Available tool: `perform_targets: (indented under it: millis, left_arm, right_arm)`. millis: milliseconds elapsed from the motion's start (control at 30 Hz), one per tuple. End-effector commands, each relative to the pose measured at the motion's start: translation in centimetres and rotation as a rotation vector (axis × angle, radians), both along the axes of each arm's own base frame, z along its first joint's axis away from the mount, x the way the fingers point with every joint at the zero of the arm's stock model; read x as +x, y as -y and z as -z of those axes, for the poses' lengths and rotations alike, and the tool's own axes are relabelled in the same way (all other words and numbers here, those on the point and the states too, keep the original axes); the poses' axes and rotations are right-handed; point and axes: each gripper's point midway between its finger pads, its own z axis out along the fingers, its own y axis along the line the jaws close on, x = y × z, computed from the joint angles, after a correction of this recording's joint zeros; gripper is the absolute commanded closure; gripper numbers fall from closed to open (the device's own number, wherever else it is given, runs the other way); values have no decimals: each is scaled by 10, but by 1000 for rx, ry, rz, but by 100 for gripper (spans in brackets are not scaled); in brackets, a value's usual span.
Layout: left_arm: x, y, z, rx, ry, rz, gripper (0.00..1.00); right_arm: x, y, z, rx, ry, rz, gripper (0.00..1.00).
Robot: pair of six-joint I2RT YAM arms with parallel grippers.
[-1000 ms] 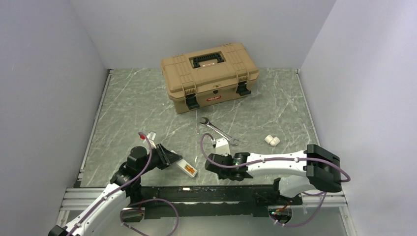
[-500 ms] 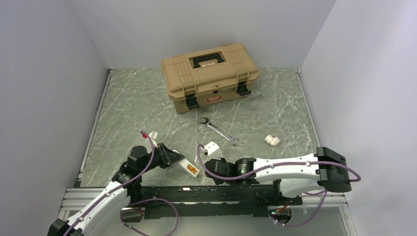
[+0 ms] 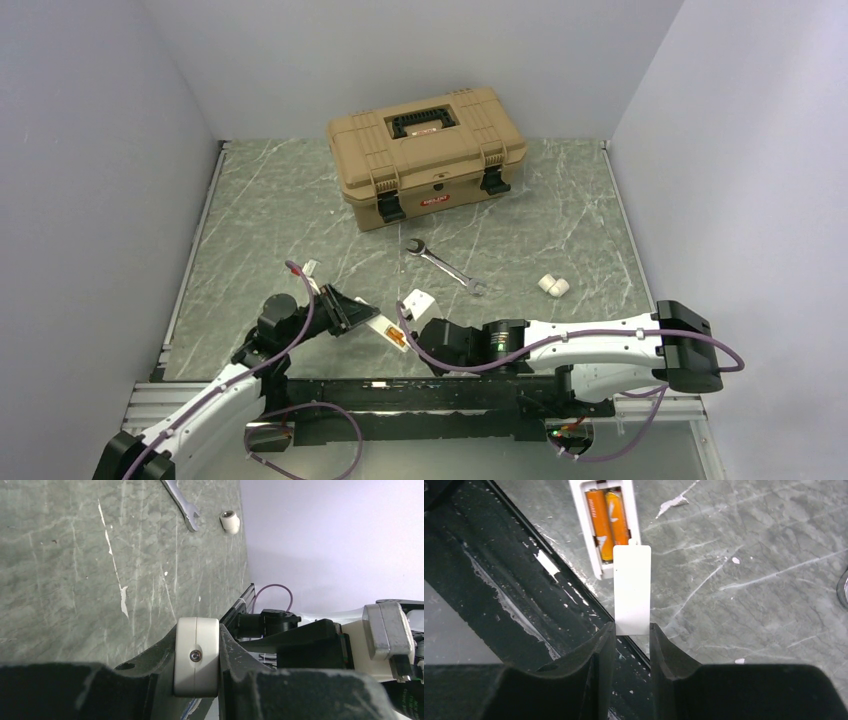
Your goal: Load the batteries into the remote control
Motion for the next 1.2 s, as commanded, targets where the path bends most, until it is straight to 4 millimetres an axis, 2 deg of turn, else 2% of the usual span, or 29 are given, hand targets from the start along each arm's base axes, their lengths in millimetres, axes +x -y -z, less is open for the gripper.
perform_targets:
  millis: [0, 500, 1167]
  left_arm:
    - [-8, 0, 8, -42, 2, 23, 99]
    - [-12, 2, -1, -82, -11, 32, 99]
    - [-16, 4, -12, -112, -11, 53, 98]
  right_arm:
    - [-2, -26, -33, 92, 37, -74, 68]
    - [2, -33, -47, 70, 104, -121, 68]
    - [7, -29, -53, 47, 141, -126, 68]
